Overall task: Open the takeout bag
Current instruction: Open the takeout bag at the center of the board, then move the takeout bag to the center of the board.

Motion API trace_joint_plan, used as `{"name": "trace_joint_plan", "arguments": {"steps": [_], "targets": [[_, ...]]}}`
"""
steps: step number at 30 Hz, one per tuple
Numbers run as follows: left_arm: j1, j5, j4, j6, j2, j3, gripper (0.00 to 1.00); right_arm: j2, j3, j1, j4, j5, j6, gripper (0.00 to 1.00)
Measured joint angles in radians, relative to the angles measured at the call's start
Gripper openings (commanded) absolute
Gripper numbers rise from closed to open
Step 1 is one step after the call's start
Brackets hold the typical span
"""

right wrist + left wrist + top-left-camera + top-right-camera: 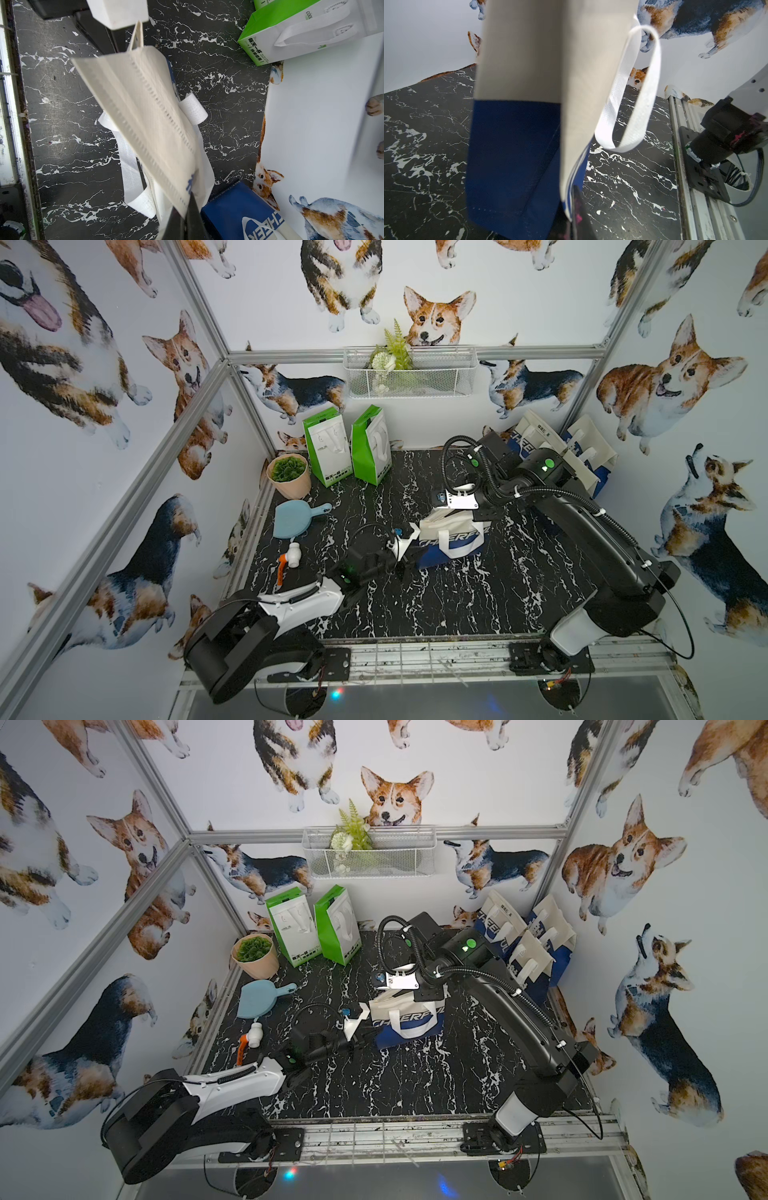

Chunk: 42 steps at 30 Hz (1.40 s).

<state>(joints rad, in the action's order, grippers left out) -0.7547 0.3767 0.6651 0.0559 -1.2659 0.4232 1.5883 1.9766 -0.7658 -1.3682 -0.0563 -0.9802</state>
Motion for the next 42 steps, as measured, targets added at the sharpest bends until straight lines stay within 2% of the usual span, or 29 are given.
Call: {"name": "trace_joint_plan", "arguments": {"steps": [10,23,27,29,35,38,42], "targets": [[0.000,-0.034,-0.044,-0.015,-0.013,0.015,0.00,0.004,0.061,0.000,-0.032,0.008,0.009,0.00],[0.000,-0.038,-0.056,-0.017,0.008,-0.007,0.00,0.008,0.013,0.000,-0.015,0.010,0.017,0.01],[0.000,-0.037,-0.046,-0.013,0.013,-0.011,0.00,0.005,-0.023,0.000,0.035,-0.006,0.042,0.28],[0.000,-0.038,-0.041,-0.008,0.014,-0.013,0.00,-0.010,-0.050,0.000,0.074,-0.026,0.047,0.38],[0.000,-0.055,0.003,0.010,-0.003,-0.022,0.00,-0.174,-0.221,0.000,0.253,-0.010,0.113,0.49],[0.000,-0.093,0.048,0.032,-0.027,-0.024,0.00,-0.344,-0.398,0.000,0.410,0.021,0.170,0.56],[-0.006,-0.172,0.087,0.071,-0.096,0.006,0.00,-0.601,-0.647,0.000,0.650,0.030,0.283,0.58]]}}
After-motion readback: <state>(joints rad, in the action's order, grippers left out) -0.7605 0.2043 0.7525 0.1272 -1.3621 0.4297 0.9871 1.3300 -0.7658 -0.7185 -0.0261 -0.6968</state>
